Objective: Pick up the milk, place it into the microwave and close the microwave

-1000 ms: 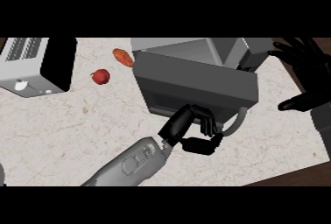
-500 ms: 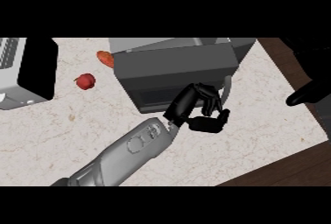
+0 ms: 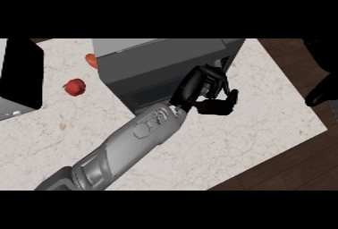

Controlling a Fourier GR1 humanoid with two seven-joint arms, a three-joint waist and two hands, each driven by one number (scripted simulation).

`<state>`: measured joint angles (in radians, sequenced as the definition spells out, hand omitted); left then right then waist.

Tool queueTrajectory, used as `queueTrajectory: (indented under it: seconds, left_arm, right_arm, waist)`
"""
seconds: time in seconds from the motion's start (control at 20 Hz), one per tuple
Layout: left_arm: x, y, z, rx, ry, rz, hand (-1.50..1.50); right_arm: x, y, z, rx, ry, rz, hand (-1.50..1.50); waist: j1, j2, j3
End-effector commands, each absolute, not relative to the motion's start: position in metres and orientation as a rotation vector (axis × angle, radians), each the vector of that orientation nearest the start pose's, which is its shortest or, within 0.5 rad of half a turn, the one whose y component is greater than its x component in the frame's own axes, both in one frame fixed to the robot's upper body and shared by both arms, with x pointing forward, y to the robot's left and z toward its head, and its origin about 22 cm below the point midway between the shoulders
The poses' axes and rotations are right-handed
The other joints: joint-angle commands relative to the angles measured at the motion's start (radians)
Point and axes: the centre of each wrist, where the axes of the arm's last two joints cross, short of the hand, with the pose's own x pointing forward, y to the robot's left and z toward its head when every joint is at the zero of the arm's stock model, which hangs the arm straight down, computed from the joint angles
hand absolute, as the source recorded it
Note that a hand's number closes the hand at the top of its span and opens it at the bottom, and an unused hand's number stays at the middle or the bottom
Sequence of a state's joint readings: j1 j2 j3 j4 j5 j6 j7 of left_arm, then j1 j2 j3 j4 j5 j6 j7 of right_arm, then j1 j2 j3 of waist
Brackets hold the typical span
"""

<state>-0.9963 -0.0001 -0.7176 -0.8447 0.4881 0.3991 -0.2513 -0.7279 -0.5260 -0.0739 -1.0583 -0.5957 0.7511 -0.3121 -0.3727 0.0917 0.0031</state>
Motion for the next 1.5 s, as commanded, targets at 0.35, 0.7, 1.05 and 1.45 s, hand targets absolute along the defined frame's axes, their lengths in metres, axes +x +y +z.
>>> queueTrajectory:
  seconds: [0.35, 0.7, 1.05, 1.45]
  left_arm:
    - [0.374, -0.009, 0.103, -0.255, -1.869, -0.46, 1.5]
    - [0.372, -0.011, 0.103, -0.24, -1.893, -0.44, 1.5]
    - [0.369, -0.015, 0.106, -0.221, -1.906, -0.422, 1.5]
    - [0.367, -0.018, 0.107, -0.224, -1.92, -0.398, 1.5]
  right_arm:
    - [0.399, -0.325, 0.194, 0.836, -2.072, 0.574, -1.5]
    - [0.399, -0.331, 0.216, 0.813, -2.091, 0.602, -1.5]
    - [0.4, -0.334, 0.228, 0.81, -2.098, 0.633, -1.5]
    - [0.4, -0.338, 0.232, 0.839, -2.083, 0.638, -1.5]
  waist:
    - [-0.039, 0.019, 0.002]
    - [-0.054, 0.027, 0.003]
    - [-0.063, 0.032, 0.006]
    - [-0.071, 0.036, 0.006]
